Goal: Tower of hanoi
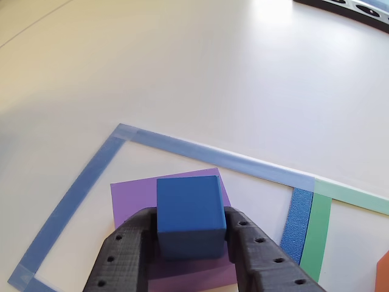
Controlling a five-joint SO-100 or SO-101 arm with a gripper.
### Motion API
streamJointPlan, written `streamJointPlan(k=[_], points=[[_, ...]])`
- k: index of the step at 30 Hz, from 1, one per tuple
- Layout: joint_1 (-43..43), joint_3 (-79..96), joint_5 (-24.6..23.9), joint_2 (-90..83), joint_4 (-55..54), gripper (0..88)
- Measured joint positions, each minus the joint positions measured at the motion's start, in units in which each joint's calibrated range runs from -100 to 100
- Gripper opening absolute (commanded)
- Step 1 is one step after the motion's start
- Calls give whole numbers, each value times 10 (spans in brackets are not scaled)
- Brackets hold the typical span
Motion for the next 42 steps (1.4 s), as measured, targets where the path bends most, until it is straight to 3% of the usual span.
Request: streamJointPlan(k=[6, 12, 22, 33, 42], points=[[-6, -1, -2, -7, 14, 4], [-7, -16, 8, -122, 153, 4], [59, -187, 8, -411, 681, 4], [212, -550, 8, -472, 1238, 4], [427, -829, 8, -483, 1491, 4]])
